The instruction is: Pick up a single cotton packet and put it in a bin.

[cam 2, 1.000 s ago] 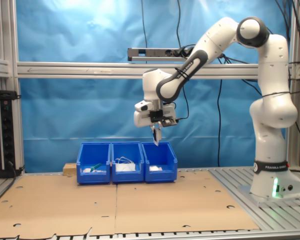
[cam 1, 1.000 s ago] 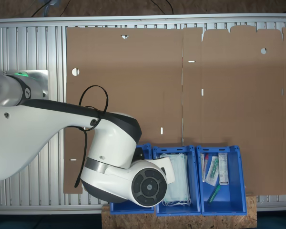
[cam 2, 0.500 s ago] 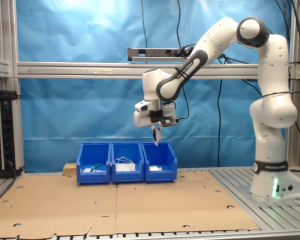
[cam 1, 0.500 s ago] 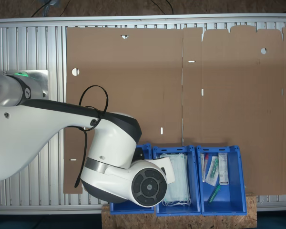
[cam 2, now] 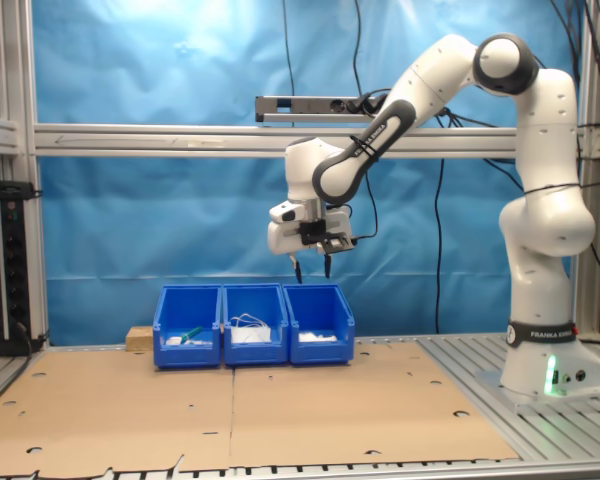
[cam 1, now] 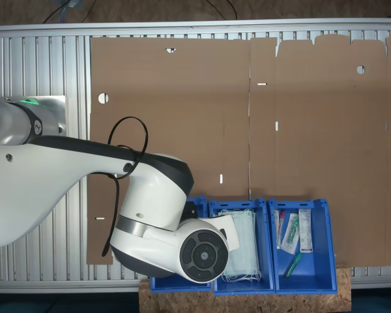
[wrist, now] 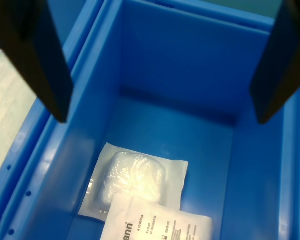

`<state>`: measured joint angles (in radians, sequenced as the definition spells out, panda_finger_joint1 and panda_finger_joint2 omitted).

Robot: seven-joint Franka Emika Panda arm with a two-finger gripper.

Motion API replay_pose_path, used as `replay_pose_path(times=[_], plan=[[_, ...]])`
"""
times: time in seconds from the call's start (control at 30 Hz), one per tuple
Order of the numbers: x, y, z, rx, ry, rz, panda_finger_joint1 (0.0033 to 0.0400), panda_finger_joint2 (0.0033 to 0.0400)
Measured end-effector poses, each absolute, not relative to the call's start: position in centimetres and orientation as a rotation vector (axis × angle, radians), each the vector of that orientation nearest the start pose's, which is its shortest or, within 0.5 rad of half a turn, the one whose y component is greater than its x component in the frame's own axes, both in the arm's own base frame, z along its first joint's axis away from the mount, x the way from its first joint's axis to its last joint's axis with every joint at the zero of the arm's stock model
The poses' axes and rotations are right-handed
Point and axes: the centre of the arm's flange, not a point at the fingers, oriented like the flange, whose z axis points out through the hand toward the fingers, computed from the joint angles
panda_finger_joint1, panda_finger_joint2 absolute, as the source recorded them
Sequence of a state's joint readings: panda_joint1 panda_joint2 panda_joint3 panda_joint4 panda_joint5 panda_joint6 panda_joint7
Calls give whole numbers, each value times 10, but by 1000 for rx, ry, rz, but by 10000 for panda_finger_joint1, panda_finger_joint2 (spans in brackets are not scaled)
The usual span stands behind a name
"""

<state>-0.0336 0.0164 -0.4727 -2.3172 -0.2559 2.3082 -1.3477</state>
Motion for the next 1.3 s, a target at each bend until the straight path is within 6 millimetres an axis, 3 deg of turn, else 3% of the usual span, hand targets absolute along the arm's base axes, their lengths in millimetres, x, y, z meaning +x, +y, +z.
replay_pose_path(times=[0.1,0.13,0.4,0.43,1.3], plan=[[442,-251,334,-2820,-1570,275,299,299],[442,-251,334,-2820,-1570,275,365,365],[442,-251,334,-2820,-1570,275,365,365],[442,-251,334,-2820,-1570,275,398,398],[442,-251,334,-2820,-1570,275,400,400]])
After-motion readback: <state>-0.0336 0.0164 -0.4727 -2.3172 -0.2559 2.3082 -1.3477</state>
